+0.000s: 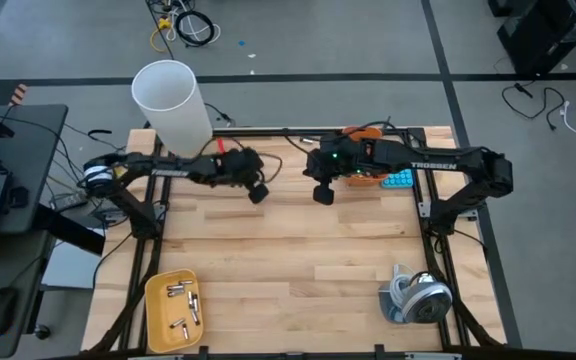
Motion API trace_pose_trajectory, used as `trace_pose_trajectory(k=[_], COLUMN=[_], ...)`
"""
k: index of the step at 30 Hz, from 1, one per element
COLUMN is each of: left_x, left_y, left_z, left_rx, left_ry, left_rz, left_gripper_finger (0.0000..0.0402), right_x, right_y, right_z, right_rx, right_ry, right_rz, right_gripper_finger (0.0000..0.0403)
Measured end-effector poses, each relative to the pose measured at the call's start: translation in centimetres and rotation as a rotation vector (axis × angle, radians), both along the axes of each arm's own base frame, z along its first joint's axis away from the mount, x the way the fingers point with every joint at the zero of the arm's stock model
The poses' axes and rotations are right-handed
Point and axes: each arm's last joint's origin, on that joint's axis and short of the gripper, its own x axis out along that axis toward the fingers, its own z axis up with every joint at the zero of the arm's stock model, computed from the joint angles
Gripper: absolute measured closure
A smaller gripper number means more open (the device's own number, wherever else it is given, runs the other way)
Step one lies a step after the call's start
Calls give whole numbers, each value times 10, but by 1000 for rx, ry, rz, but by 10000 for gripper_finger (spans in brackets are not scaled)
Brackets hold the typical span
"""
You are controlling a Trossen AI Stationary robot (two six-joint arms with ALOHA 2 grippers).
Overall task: Sort batteries
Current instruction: Put the silver battery into the yellow bin
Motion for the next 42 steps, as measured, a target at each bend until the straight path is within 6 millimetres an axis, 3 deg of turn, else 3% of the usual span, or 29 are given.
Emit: trace_pose_trajectory(k=[8, 14, 21, 26, 32, 38, 42], left_x=[-10, -13, -6, -4, -1, 14, 27], left_y=[43, 60, 66, 67, 68, 64, 56], left_z=[-11, -28, -43, -49, -44, -33, -39], left_rx=[-11, -21, -27, -22, -17, -47, -31], left_ry=[-42, -17, -29, -35, -86, -296, -352], left_rz=[179, 260, 260, 261, 269, 263, 258], left_gripper_finger=[396, 349, 264, 226, 214, 213, 213], right_x=[2, 4, 4, 4, 4, 4, 4], right_y=[6, 6, 6, 6, 6, 6, 6], right_z=[1, 2, 2, 2, 2, 2, 3], right_rx=[-6, -14, -12, -11, -11, -11, -12], right_ry=[-11, -32, -32, -32, -31, -32, -35], right_rz=[23, 27, 26, 25, 25, 25, 25], right_gripper_finger=[403, 403, 403, 403, 403, 403, 403])
